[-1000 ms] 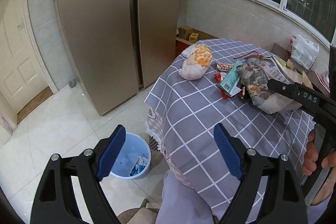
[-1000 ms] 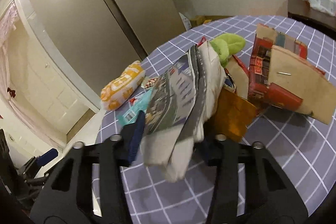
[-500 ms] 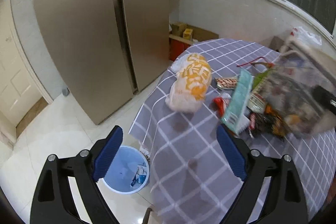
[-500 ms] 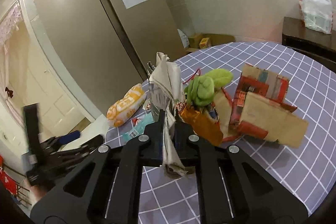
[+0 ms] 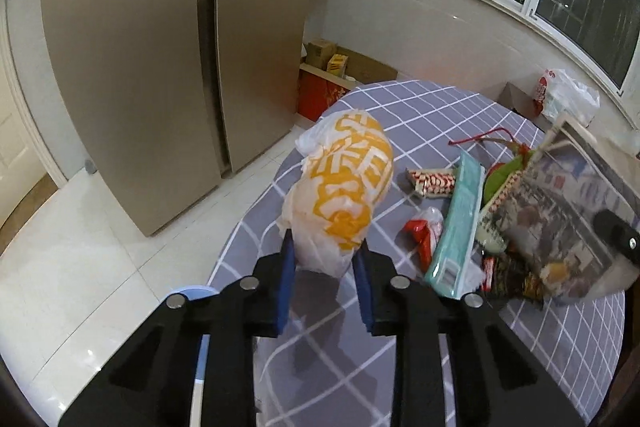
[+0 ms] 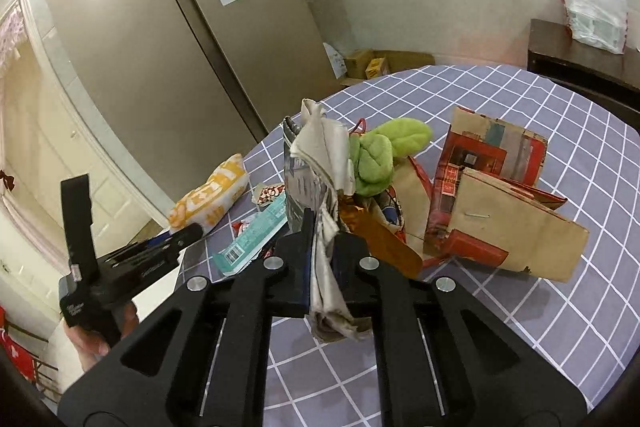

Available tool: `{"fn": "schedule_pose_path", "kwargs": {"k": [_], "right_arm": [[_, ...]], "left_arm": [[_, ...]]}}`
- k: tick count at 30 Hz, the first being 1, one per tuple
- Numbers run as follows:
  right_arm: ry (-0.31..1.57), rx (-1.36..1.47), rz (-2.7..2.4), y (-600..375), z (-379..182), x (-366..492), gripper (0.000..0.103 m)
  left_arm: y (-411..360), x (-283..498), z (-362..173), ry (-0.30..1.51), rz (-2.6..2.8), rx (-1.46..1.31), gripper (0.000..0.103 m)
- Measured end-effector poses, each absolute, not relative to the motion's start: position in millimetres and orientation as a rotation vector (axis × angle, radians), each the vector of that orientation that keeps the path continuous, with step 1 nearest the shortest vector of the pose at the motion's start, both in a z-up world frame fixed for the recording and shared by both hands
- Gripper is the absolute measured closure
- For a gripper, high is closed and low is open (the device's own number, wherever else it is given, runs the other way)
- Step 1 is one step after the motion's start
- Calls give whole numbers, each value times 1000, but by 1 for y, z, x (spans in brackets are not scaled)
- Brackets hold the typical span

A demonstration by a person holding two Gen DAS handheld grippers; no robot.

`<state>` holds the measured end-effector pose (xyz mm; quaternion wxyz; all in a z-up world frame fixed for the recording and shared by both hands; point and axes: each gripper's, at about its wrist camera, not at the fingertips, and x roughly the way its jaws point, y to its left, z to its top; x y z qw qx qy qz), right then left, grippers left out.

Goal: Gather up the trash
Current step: 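Carry both items over the blue bin and open both tools to drop them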

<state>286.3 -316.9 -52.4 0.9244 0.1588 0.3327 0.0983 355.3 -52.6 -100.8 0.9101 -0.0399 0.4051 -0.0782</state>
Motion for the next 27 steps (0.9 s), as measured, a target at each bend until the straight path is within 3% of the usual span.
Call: {"fn": "schedule_pose_path", "kwargs": {"k": [27], "right_arm": [[672,246,370,-216,-25,263,96]], "left_arm": [[45,258,-61,765,10,-76,77]]}}
